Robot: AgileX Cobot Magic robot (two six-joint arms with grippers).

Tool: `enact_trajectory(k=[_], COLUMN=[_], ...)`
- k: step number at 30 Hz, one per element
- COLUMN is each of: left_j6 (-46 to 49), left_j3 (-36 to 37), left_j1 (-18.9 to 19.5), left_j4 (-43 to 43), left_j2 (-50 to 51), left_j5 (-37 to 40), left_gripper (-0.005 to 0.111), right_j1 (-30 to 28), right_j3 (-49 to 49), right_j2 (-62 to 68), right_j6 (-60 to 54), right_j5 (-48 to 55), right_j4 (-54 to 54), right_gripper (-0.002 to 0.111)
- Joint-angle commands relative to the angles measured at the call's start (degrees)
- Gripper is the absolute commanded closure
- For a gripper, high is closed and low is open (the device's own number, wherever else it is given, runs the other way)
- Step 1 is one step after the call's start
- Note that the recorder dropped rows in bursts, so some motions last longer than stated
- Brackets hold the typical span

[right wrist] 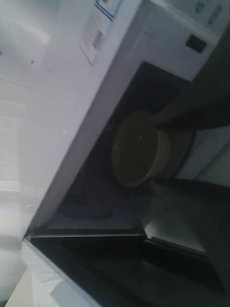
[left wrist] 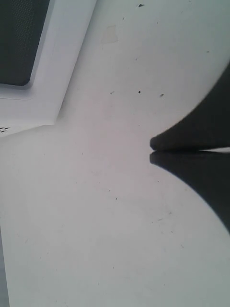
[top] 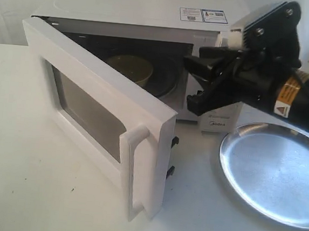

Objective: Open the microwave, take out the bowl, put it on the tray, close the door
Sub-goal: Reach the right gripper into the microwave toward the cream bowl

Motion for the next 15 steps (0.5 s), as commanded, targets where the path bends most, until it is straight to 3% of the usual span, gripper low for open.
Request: enact_trajectory(k=[1,4,6,9,12,15], left_j6=[0.0,0.0,0.0,0.0,0.0,0.0], left_j3=[-0.16,-0.16,-0.16,-0.16,-0.16,-0.16], left_j1=[-0.17,-0.17,-0.17,-0.17,-0.17,-0.17], left_j4=[-0.49,-0.49,-0.49,-0.49,-0.49,-0.49], left_j2=[-0.12,-0.12,-0.12,-0.12,-0.12,-0.12], left_j5=[0.09,0.09,0.09,0.09,0.09,0.09], left_gripper=[0.107,0.107,0.107,0.107,0.107,0.107], right_j1=[2.27,4.99,6.65,7.28,7.28,7.28], right_j3=[-0.22,-0.22,-0.22,-0.22,-0.66,-1.97], right_j2=[6.83,10.42,11.7,11.84,12.05,13.79], right_j6=[3.48,6.54,2.02,-13.14,-21.33,-25.87], right_j5=[-8.02,-18.76,-24.2,-21.74,-14.77,-10.14], right_j4=[-4.25,-14.54,-18.34,-11.64,-0.67,-0.09], right_gripper=[0.076,0.076,0.076,0.076,0.076,0.074])
